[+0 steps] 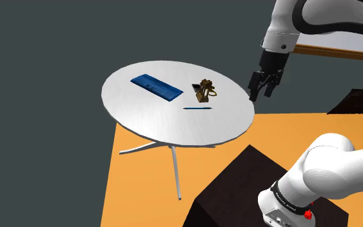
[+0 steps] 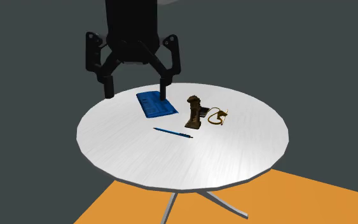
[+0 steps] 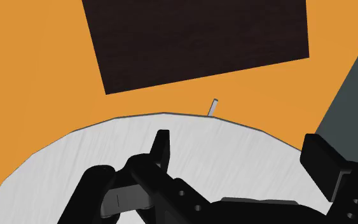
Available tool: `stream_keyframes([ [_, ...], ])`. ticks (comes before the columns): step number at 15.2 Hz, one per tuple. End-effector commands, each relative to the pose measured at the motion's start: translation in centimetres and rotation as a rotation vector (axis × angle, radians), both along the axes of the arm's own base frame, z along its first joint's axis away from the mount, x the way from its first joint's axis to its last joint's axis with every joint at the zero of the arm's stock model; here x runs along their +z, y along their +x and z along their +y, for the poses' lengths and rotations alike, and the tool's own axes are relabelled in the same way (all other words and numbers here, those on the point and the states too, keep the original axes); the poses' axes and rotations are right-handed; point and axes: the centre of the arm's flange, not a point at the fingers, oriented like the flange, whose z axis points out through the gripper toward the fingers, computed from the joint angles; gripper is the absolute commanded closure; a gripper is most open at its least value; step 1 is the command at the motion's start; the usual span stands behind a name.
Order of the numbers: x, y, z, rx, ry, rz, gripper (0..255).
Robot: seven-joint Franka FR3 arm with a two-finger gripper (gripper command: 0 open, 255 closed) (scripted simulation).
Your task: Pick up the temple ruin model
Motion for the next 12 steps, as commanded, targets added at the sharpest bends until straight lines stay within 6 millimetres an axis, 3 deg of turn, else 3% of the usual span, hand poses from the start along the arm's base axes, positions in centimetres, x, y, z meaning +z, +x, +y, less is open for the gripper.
stream_keyframes([
  [1, 0.0, 0.0, 0.0, 0.000, 0.000, 0.000, 0],
  [12, -4.7, 12.1, -5.6, -0.028, -0.019, -0.018, 0],
])
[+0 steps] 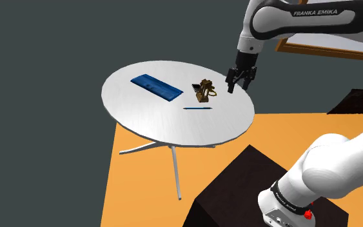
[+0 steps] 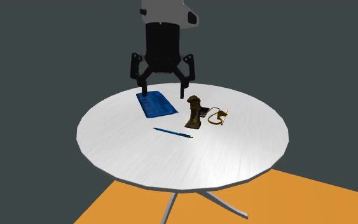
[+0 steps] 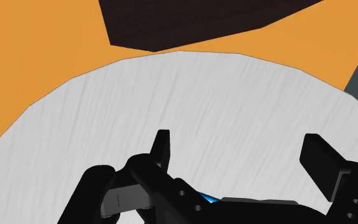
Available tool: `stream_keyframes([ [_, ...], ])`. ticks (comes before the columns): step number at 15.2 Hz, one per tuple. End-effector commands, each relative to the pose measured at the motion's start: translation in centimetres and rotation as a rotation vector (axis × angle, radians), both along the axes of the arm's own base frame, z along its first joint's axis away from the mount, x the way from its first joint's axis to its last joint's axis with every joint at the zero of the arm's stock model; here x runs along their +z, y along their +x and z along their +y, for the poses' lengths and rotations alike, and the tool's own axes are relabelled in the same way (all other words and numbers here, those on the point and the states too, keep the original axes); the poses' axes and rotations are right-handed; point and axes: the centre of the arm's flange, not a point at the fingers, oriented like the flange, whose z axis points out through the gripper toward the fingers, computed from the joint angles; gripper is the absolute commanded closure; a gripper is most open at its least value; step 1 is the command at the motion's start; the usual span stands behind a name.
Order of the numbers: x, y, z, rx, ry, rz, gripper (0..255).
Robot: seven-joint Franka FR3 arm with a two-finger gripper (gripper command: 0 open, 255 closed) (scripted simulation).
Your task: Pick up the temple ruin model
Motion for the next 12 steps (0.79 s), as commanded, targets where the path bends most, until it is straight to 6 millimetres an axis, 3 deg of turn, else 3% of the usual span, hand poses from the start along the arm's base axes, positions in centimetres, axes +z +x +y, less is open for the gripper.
stream_keyframes([
  [1, -0.8, 2.6, -1.0, -0.005, -0.004, -0.004, 0],
  [12, -5.2, 14.6, -7.0, -0.033, -0.023, -0.022, 0],
])
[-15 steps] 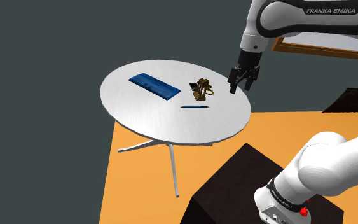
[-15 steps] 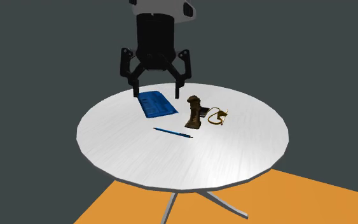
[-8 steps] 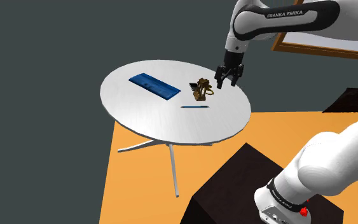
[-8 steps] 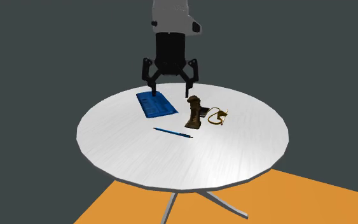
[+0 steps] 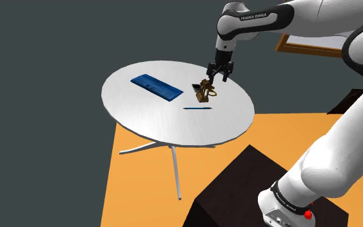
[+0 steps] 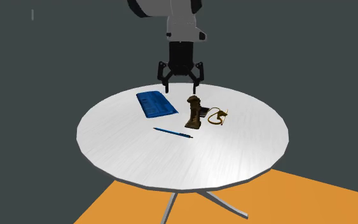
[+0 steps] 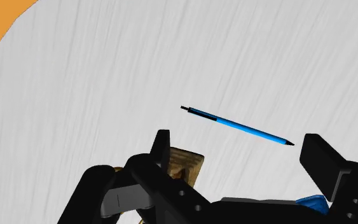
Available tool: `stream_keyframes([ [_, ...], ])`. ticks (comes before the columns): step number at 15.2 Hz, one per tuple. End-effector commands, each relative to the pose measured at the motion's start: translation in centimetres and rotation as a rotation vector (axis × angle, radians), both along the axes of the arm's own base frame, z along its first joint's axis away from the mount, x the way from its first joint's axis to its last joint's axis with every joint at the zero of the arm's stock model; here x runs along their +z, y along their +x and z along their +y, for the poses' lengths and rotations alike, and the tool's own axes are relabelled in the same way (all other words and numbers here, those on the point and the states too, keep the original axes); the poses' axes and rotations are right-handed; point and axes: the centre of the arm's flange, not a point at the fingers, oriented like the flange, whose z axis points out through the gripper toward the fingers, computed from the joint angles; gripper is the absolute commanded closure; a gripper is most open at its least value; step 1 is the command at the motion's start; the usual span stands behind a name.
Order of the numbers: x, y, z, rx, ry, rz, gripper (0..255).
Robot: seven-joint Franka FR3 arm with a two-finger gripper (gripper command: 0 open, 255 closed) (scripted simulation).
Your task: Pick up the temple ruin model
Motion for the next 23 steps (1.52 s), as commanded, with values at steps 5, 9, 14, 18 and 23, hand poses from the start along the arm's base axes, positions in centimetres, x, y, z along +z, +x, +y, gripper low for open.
stream_keyframes([
  [5, -2.8, 6.2, -3.5, -0.015, -0.011, -0.010, 0],
  [9, -4.2, 10.6, -5.9, -0.025, -0.018, -0.017, 0],
  [14, -6.1, 13.2, -7.3, -0.031, -0.022, -0.021, 0],
  [18, -8.2, 13.2, -7.3, -0.031, -0.022, -0.021, 0],
  [23, -9.0, 13.3, -7.3, -0.031, -0.022, -0.021, 255],
])
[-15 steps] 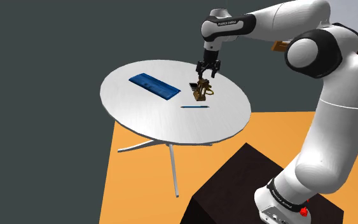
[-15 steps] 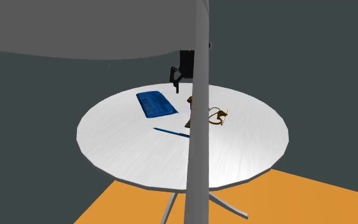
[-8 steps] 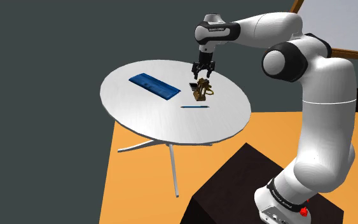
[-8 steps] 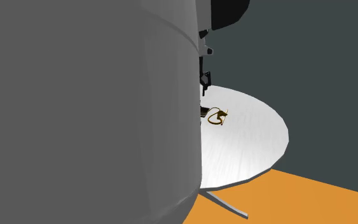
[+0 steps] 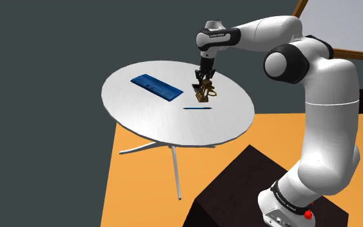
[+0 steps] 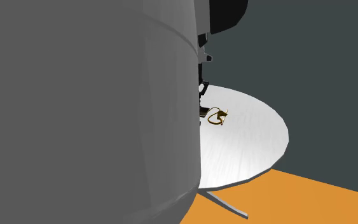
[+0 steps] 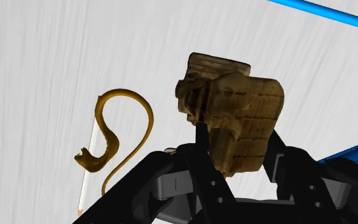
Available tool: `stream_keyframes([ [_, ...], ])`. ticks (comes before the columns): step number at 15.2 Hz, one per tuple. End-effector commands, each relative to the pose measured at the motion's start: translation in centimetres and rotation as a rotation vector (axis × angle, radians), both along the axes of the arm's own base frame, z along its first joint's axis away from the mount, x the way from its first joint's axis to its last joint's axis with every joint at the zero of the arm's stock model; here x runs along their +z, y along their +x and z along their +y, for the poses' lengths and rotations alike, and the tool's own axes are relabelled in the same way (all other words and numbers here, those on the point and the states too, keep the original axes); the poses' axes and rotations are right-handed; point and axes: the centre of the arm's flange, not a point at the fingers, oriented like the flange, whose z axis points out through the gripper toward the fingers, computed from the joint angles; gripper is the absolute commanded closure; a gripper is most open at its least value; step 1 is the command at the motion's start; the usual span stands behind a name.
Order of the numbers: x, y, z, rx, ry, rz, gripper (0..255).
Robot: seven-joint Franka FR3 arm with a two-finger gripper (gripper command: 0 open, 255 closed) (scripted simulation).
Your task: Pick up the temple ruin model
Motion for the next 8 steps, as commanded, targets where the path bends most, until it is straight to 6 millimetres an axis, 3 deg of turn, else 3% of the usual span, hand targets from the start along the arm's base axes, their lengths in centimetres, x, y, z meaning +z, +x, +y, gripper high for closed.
stream_keyframes([
  [1, -0.05, 0.01, -0.01, 0.000, 0.000, 0.000, 255],
  [8, -0.07, -0.05, -0.03, 0.000, 0.000, 0.000, 255],
])
